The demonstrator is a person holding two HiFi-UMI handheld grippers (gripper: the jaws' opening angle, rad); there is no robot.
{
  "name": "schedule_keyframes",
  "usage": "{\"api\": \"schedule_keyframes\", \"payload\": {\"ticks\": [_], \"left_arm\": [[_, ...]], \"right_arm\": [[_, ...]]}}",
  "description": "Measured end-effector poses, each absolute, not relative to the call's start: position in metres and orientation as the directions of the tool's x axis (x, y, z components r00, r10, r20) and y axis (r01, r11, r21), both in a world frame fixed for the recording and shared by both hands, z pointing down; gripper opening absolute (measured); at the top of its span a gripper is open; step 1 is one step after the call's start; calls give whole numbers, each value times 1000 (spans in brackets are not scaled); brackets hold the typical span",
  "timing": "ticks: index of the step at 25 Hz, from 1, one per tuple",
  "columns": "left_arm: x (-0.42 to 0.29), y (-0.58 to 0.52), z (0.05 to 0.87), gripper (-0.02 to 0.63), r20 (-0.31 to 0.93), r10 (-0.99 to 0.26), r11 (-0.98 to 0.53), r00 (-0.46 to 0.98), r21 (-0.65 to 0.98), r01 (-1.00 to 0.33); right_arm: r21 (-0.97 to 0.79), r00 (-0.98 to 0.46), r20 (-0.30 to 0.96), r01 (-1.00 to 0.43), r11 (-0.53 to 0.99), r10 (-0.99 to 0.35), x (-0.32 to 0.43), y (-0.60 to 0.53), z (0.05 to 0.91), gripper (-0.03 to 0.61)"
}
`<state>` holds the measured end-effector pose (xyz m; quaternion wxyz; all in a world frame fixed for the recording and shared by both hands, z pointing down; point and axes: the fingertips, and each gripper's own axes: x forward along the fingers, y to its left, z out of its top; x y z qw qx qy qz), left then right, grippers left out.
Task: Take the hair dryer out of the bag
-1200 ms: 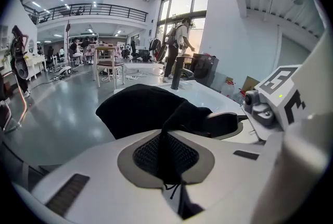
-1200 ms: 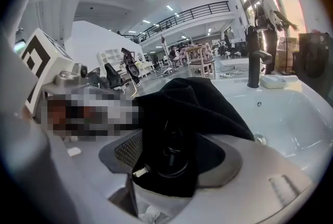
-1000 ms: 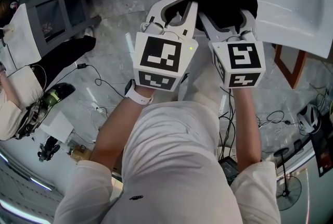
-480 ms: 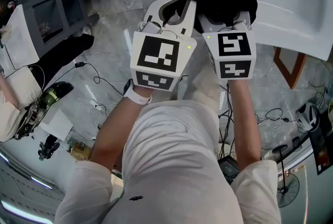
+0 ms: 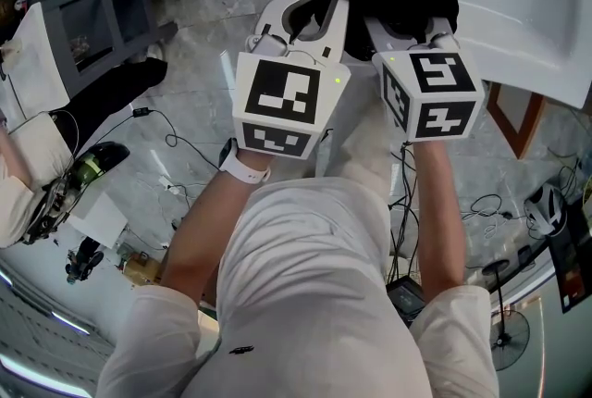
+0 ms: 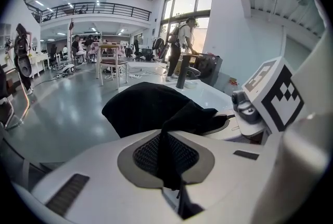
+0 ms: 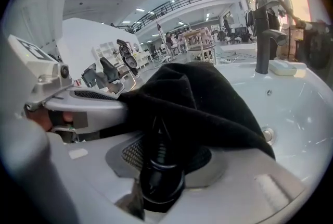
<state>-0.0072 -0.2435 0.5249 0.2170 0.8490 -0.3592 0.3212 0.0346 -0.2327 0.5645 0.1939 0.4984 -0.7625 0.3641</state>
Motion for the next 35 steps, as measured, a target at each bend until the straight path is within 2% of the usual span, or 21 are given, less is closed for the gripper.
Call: {"api": "schedule_keyframes", "payload": {"ticks": [6, 35], "left_arm": [[-6, -241, 519, 20, 693, -482, -648, 536, 130, -750], [-8, -214, 491, 20, 678, -485, -702, 552, 75, -709]], "right_arm": [[-457, -451, 588, -870, 185, -671, 38, -222, 545, 178], [-418, -372, 551, -898, 138, -747, 55, -131, 513, 172]]}}
